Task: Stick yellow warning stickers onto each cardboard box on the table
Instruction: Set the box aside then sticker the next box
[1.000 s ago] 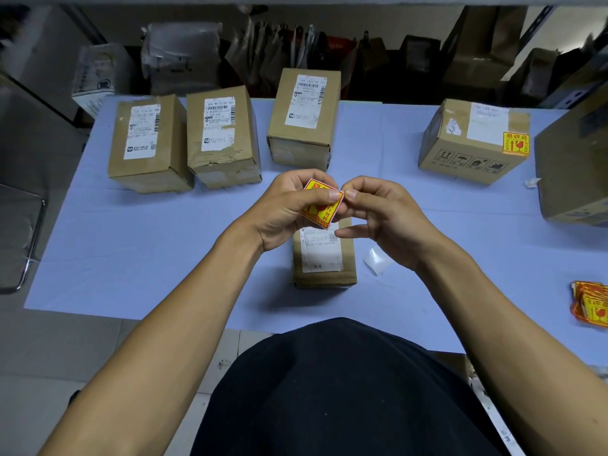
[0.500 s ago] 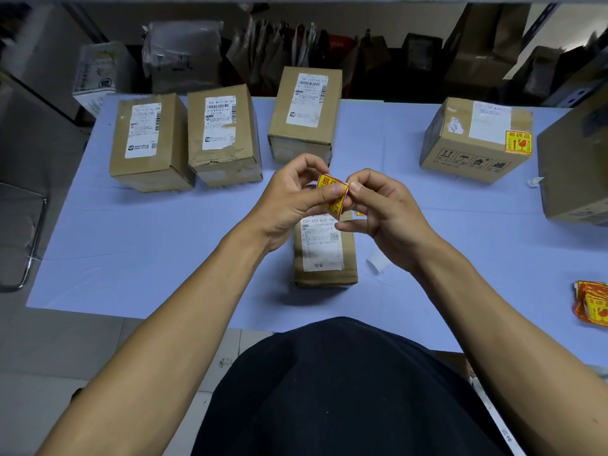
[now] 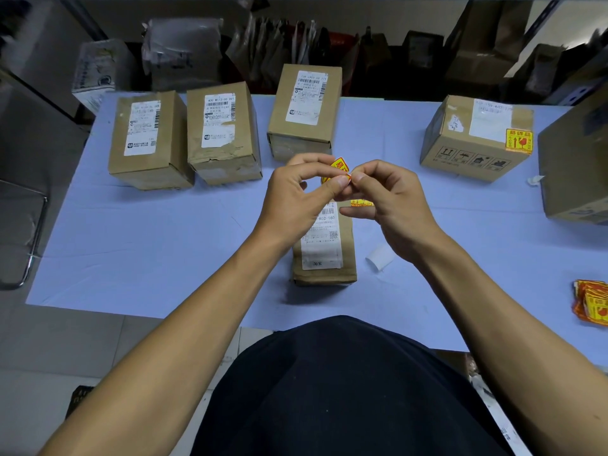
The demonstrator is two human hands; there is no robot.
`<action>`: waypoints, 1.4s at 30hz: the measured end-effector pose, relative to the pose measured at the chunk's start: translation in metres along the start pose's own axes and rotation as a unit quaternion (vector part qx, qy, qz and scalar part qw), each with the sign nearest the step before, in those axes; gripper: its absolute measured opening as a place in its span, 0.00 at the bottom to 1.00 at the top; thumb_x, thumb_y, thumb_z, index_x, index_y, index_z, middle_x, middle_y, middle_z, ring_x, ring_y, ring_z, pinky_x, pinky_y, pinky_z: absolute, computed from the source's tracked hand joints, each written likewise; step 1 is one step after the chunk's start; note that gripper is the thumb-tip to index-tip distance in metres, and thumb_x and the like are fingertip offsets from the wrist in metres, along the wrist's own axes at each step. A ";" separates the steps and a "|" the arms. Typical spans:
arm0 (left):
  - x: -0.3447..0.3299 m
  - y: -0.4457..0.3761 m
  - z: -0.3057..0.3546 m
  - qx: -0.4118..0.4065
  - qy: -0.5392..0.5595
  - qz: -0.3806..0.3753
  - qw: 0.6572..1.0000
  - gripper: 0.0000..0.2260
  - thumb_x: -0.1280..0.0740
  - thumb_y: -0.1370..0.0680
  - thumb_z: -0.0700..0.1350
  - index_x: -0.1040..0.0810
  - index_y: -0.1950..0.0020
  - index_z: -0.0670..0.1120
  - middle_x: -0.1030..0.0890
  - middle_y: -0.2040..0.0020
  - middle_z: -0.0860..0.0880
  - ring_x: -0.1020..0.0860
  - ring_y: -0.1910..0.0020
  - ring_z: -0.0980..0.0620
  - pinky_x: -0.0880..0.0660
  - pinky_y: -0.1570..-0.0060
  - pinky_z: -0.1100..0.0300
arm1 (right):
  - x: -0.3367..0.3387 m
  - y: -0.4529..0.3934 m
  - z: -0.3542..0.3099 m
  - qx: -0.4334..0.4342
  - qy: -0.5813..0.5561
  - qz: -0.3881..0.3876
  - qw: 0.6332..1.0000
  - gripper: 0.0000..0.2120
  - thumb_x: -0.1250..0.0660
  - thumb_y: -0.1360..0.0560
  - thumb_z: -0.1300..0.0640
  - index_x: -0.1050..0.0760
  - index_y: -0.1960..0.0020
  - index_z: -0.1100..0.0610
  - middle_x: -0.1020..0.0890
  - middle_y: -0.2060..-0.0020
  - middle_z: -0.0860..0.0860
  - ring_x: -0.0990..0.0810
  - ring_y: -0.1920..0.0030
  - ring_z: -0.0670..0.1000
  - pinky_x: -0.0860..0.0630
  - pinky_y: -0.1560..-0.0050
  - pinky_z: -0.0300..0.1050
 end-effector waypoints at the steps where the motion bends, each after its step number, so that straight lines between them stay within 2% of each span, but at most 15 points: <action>1: -0.001 0.001 0.000 0.006 0.010 -0.001 1.000 0.05 0.25 0.26 0.46 0.14 0.55 0.56 0.19 0.43 0.53 0.21 0.41 0.56 0.24 0.42 0.47 | 0.000 0.000 0.000 0.001 0.005 -0.002 1.000 0.10 0.36 0.19 0.60 0.21 0.58 0.55 0.16 0.65 0.50 0.15 0.56 0.51 0.18 0.59 0.46; 3: -0.001 0.002 0.002 0.011 0.017 0.000 1.000 0.05 0.26 0.26 0.46 0.14 0.55 0.57 0.18 0.43 0.53 0.20 0.41 0.55 0.24 0.41 0.39 | 0.001 0.000 0.000 0.006 0.021 -0.001 1.000 0.09 0.36 0.19 0.60 0.21 0.57 0.55 0.16 0.65 0.50 0.15 0.57 0.50 0.18 0.59 0.45; 5: 0.000 0.003 0.002 0.011 0.010 0.002 1.000 0.05 0.26 0.26 0.45 0.15 0.55 0.57 0.18 0.42 0.53 0.20 0.41 0.55 0.25 0.40 0.38 | 0.002 0.001 0.000 0.019 0.041 0.002 0.999 0.08 0.36 0.19 0.60 0.21 0.56 0.56 0.17 0.65 0.50 0.16 0.58 0.48 0.18 0.60 0.44; 10: -0.003 0.005 -0.001 0.015 0.014 0.015 1.000 0.05 0.26 0.25 0.44 0.14 0.53 0.54 0.18 0.41 0.53 0.21 0.40 0.58 0.26 0.39 0.44 | 0.001 0.003 -0.001 0.061 0.092 0.018 0.994 0.08 0.37 0.18 0.61 0.23 0.55 0.55 0.19 0.63 0.51 0.18 0.60 0.47 0.19 0.60 0.42; 13: -0.005 0.006 -0.004 0.020 0.017 0.017 1.000 0.05 0.25 0.26 0.46 0.13 0.53 0.55 0.19 0.39 0.54 0.23 0.39 0.62 0.27 0.38 0.49 | 0.000 0.004 0.001 0.078 0.126 0.035 0.988 0.07 0.37 0.18 0.61 0.24 0.54 0.56 0.20 0.63 0.52 0.19 0.61 0.46 0.19 0.60 0.41; 16: -0.006 0.007 -0.007 0.019 0.024 0.021 0.999 0.06 0.26 0.26 0.46 0.14 0.55 0.59 0.21 0.38 0.53 0.23 0.38 0.58 0.25 0.38 0.47 | 0.001 0.005 0.003 0.090 0.155 0.053 0.982 0.06 0.37 0.19 0.61 0.24 0.54 0.56 0.19 0.64 0.48 0.19 0.62 0.44 0.19 0.60 0.42; 18: -0.008 0.008 -0.009 0.007 0.015 0.028 0.999 0.07 0.26 0.26 0.45 0.15 0.54 0.58 0.19 0.41 0.53 0.21 0.41 0.57 0.23 0.42 0.50 | 0.001 0.005 0.004 0.101 0.179 0.065 0.977 0.07 0.36 0.20 0.60 0.23 0.55 0.54 0.19 0.65 0.46 0.19 0.62 0.44 0.18 0.60 0.44; 20: -0.009 0.010 -0.010 -0.006 0.002 0.034 0.999 0.07 0.27 0.26 0.44 0.15 0.53 0.56 0.17 0.47 0.53 0.19 0.46 0.56 0.22 0.48 0.55 | 0.002 0.006 0.004 0.110 0.196 0.075 0.972 0.08 0.35 0.21 0.60 0.23 0.57 0.51 0.19 0.66 0.47 0.19 0.62 0.50 0.17 0.60 0.50; 21: -0.010 0.011 -0.010 -0.006 0.007 0.030 0.999 0.07 0.27 0.25 0.42 0.15 0.52 0.54 0.16 0.50 0.53 0.18 0.48 0.56 0.21 0.49 0.56 | 0.003 0.006 0.004 0.111 0.200 0.079 0.970 0.09 0.34 0.21 0.60 0.23 0.58 0.50 0.19 0.66 0.47 0.19 0.61 0.53 0.17 0.60 0.52; 23: -0.012 0.012 -0.013 0.001 0.019 0.016 1.000 0.06 0.28 0.24 0.40 0.14 0.51 0.50 0.14 0.54 0.53 0.16 0.52 0.55 0.21 0.50 0.60 | 0.003 0.006 0.005 0.106 0.200 0.082 0.971 0.10 0.34 0.21 0.60 0.23 0.59 0.49 0.19 0.67 0.46 0.18 0.61 0.53 0.17 0.59 0.53; 27: -0.013 0.014 -0.014 0.007 0.014 0.011 1.000 0.05 0.29 0.23 0.40 0.14 0.51 0.49 0.14 0.55 0.53 0.16 0.54 0.55 0.20 0.50 0.60 | 0.004 0.007 0.009 0.086 0.183 0.068 0.977 0.08 0.35 0.21 0.59 0.23 0.58 0.51 0.18 0.67 0.44 0.17 0.61 0.46 0.17 0.60 0.46; 32: -0.014 0.015 -0.012 0.004 -0.001 0.030 1.000 0.05 0.29 0.23 0.41 0.14 0.52 0.49 0.14 0.56 0.53 0.16 0.55 0.55 0.20 0.51 0.59 | 0.002 0.008 0.005 0.097 0.214 0.060 0.970 0.08 0.36 0.21 0.57 0.24 0.59 0.49 0.18 0.67 0.44 0.17 0.60 0.50 0.16 0.59 0.51; 36: -0.015 0.015 -0.012 0.003 -0.020 0.038 0.999 0.04 0.29 0.23 0.41 0.14 0.52 0.47 0.14 0.56 0.52 0.16 0.56 0.54 0.19 0.51 0.57 | 0.002 0.010 0.004 0.118 0.257 0.064 0.957 0.07 0.37 0.20 0.57 0.24 0.56 0.54 0.18 0.65 0.45 0.18 0.60 0.52 0.19 0.57 0.59; 42: -0.015 0.016 -0.008 -0.005 -0.031 0.037 0.999 0.05 0.29 0.23 0.41 0.14 0.52 0.47 0.14 0.56 0.53 0.16 0.56 0.57 0.20 0.52 0.61 | 0.004 0.013 0.007 0.082 0.188 0.052 0.977 0.08 0.37 0.21 0.58 0.23 0.57 0.52 0.18 0.66 0.46 0.17 0.59 0.51 0.16 0.56 0.54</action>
Point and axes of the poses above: each hand's wrist, its own y-axis away from the middle knuckle, its own x-axis out of the back of the hand, z = x × y, the point moved 5 cm from there along -y, towards the middle knuckle
